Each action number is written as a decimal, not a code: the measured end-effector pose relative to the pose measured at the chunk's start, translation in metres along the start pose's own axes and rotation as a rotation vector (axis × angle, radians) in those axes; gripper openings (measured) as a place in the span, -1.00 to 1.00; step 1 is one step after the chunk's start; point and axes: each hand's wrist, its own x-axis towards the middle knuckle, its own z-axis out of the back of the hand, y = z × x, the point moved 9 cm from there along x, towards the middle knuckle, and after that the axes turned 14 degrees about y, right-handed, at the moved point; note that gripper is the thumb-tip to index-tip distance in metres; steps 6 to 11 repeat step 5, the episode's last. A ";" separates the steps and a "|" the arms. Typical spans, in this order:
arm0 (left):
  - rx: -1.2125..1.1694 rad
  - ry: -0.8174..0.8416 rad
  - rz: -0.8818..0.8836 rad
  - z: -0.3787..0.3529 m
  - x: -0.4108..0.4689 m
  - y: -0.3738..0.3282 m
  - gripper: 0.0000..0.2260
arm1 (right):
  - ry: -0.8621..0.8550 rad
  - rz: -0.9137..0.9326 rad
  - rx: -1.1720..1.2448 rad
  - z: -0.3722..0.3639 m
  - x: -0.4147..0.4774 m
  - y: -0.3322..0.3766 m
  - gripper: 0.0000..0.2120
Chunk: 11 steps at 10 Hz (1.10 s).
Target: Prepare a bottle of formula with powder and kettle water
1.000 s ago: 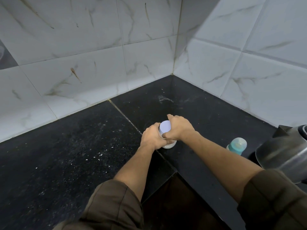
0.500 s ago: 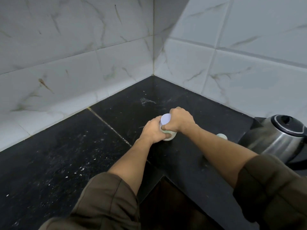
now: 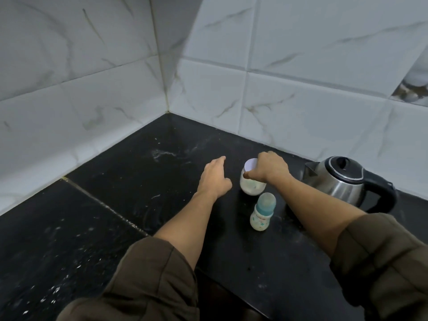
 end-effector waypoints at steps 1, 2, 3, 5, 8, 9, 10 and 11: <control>0.031 -0.011 -0.012 -0.006 0.010 -0.010 -0.29 | 0.010 -0.042 0.004 -0.004 0.007 -0.020 -0.49; 0.059 -0.020 -0.008 -0.008 0.013 -0.012 -0.30 | 0.002 -0.059 0.008 -0.006 0.009 -0.027 -0.52; 0.078 -0.022 -0.008 -0.009 0.015 -0.010 -0.32 | 0.001 -0.081 0.026 -0.010 0.014 -0.035 -0.44; 0.163 -0.154 -0.105 0.011 0.009 -0.023 -0.54 | 0.013 -0.069 -0.015 -0.017 0.015 -0.027 -0.25; 0.163 -0.154 -0.105 0.011 0.009 -0.023 -0.54 | 0.013 -0.069 -0.015 -0.017 0.015 -0.027 -0.25; 0.163 -0.154 -0.105 0.011 0.009 -0.023 -0.54 | 0.013 -0.069 -0.015 -0.017 0.015 -0.027 -0.25; 0.163 -0.154 -0.105 0.011 0.009 -0.023 -0.54 | 0.013 -0.069 -0.015 -0.017 0.015 -0.027 -0.25; 0.163 -0.154 -0.105 0.011 0.009 -0.023 -0.54 | 0.013 -0.069 -0.015 -0.017 0.015 -0.027 -0.25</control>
